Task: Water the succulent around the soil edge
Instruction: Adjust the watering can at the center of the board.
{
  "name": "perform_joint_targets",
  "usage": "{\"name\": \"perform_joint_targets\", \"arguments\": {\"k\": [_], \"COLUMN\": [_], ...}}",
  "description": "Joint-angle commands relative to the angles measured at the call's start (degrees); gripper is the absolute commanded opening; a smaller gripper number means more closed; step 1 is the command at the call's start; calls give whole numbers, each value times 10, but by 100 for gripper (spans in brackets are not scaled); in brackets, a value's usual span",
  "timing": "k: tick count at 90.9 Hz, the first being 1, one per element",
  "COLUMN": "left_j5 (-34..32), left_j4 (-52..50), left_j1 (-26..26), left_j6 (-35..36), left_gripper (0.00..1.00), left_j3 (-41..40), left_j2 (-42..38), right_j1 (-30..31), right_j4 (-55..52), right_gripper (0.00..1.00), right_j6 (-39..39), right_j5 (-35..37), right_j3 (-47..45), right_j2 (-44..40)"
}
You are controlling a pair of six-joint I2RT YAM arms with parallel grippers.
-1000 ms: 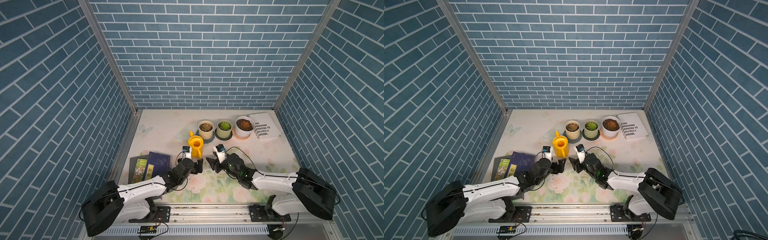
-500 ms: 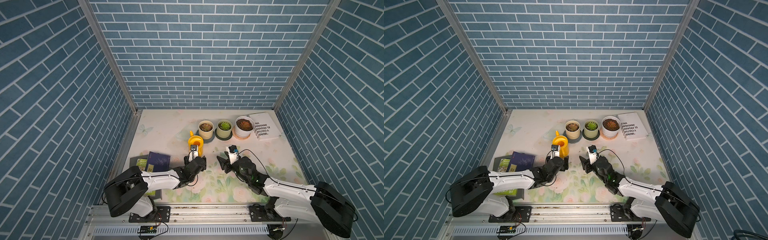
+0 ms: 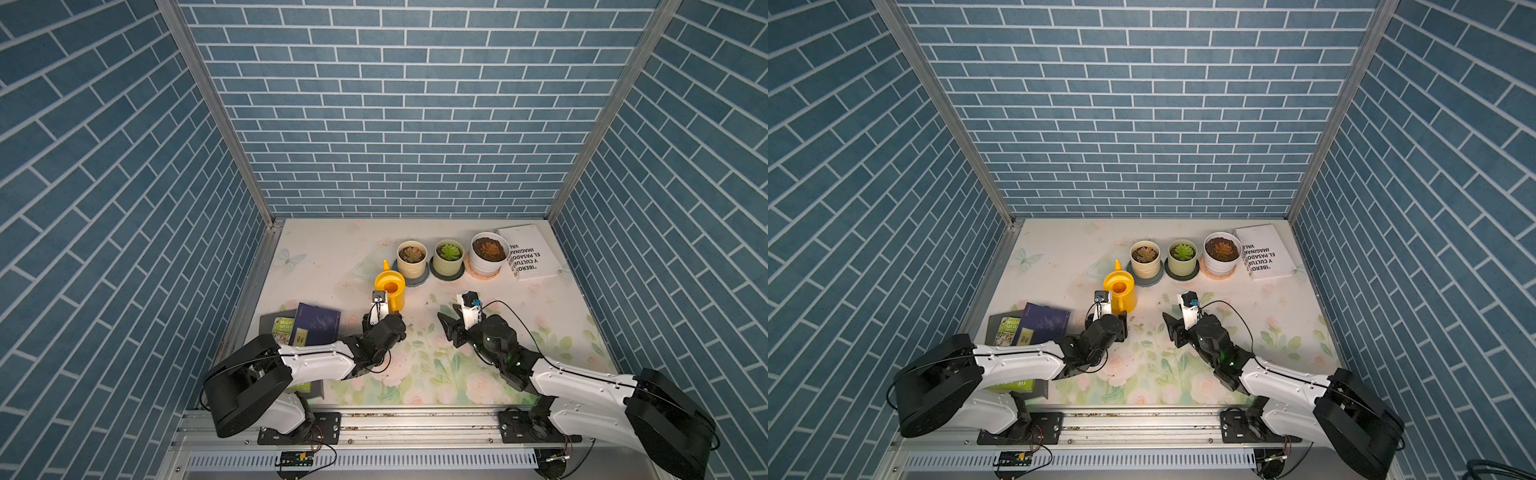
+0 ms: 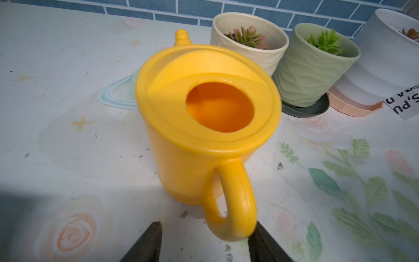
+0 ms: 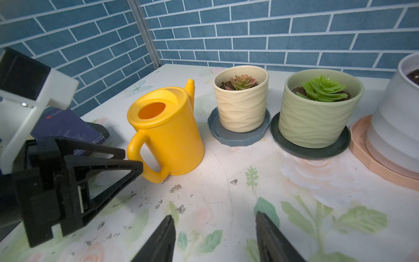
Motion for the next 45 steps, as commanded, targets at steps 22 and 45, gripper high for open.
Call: {"name": "perform_joint_targets", "arguments": {"k": [22,45], "left_j5": [90,146], "left_j4": [42,100], "left_j1": [59,72], "left_j6": [17,23], "left_gripper": [75,74], "left_j3": [-50,-76], "left_j2": [-66,-42], "right_j1": [-4,-6], "right_j4": [14,13], "right_gripper": [59,59], "right_j6": [15,15], "right_j5": [-11,-11], "right_j3": [-4,-5], "right_j2": [-3,-5]}}
